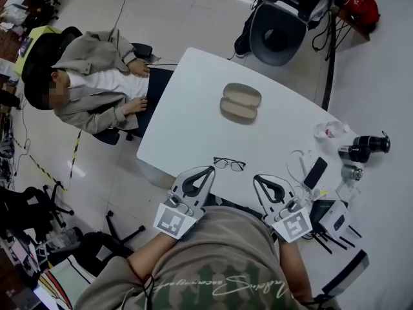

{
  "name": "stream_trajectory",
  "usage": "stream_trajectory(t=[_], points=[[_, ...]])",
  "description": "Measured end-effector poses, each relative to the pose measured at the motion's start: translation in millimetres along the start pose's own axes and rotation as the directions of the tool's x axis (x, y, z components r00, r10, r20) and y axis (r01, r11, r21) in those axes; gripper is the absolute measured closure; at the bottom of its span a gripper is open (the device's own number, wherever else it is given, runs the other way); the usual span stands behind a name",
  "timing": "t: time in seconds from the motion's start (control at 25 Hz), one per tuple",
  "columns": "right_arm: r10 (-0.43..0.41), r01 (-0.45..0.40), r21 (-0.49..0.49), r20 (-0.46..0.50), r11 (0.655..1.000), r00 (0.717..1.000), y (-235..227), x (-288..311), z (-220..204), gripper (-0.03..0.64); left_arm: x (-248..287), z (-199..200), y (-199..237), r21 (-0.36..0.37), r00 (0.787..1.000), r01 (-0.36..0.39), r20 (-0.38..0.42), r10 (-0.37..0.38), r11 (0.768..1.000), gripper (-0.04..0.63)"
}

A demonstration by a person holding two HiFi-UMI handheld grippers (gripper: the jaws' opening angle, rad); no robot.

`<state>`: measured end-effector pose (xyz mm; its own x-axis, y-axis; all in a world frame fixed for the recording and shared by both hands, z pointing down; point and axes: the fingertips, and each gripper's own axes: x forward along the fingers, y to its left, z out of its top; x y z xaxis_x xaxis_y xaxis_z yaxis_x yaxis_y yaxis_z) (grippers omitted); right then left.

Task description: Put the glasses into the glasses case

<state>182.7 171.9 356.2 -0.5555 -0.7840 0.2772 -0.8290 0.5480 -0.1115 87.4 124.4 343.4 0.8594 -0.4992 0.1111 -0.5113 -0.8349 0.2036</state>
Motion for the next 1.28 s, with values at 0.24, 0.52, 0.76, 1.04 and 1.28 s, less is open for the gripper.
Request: stream_trajectory(t=[0.24, 0.52, 0.76, 1.04, 1.28], points=[[0.023, -0.023, 0.003, -0.139, 1.000, 0.990, 2, 16, -26, 0.617, 4, -5, 8, -0.008, 0.999, 0.044, -0.010, -0.044, 0.999, 0.589], [0.046, -0.065, -0.044, -0.343, 0.997, 0.938, 4, 39, -60, 0.568, 1, -8, 25, -0.042, 0.999, 0.033, -0.008, -0.033, 0.999, 0.589], [0.075, -0.128, -0.096, -0.429, 0.987, 0.900, 15, 59, -76, 0.565, -7, -7, 36, -0.065, 1.000, 0.028, 0.001, -0.028, 0.997, 0.589], [0.095, -0.219, -0.175, -0.533, 0.960, 0.841, 19, 74, -100, 0.565, -14, -11, 48, -0.081, 1.000, -0.004, -0.005, 0.004, 0.997, 0.589], [0.091, -0.269, -0.207, -0.610, 0.941, 0.787, 18, 80, -119, 0.565, -21, -14, 58, -0.082, 0.999, -0.037, -0.007, 0.037, 0.996, 0.589]])
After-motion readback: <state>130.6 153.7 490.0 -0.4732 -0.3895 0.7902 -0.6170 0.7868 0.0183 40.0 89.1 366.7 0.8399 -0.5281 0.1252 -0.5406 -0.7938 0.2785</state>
